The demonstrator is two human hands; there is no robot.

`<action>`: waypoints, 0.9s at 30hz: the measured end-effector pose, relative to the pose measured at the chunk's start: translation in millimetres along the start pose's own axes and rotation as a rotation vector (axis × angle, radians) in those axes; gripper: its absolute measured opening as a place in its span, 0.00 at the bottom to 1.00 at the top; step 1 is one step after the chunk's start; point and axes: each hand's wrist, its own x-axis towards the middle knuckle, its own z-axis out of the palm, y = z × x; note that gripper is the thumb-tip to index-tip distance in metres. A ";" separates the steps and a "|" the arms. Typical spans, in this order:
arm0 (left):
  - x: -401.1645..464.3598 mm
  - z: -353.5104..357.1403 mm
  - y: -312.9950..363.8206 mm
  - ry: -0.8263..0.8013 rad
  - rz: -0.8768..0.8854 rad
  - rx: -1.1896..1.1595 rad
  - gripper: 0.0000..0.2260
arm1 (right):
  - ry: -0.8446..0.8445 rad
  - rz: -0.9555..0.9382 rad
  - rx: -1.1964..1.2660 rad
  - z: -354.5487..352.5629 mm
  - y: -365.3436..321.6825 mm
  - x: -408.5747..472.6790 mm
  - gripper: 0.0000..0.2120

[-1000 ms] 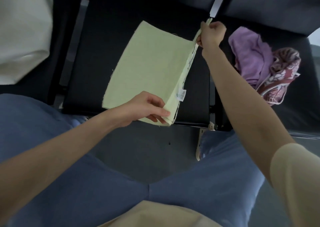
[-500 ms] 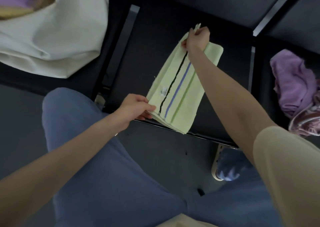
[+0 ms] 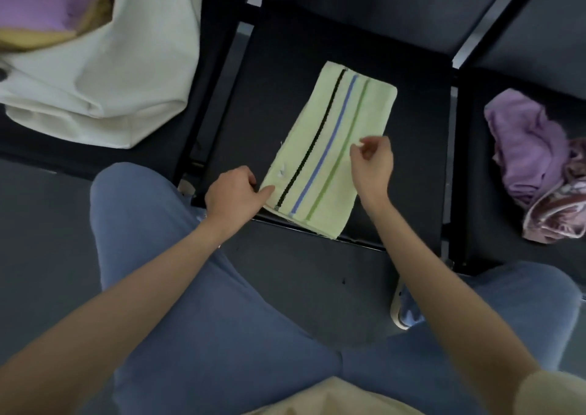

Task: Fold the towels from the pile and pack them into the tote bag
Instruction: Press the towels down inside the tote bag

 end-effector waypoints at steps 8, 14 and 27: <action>-1.6 18.4 2.7 -0.055 0.043 0.108 0.14 | -0.306 0.245 -0.422 -31.7 50.1 -70.7 0.18; -13.6 17.7 11.4 -0.107 -0.075 -0.155 0.06 | -0.401 0.339 -0.159 -43.5 38.2 -82.2 0.14; -75.7 -41.7 41.7 -0.443 -0.310 -0.874 0.07 | -0.407 0.461 0.398 -113.7 11.1 -108.7 0.06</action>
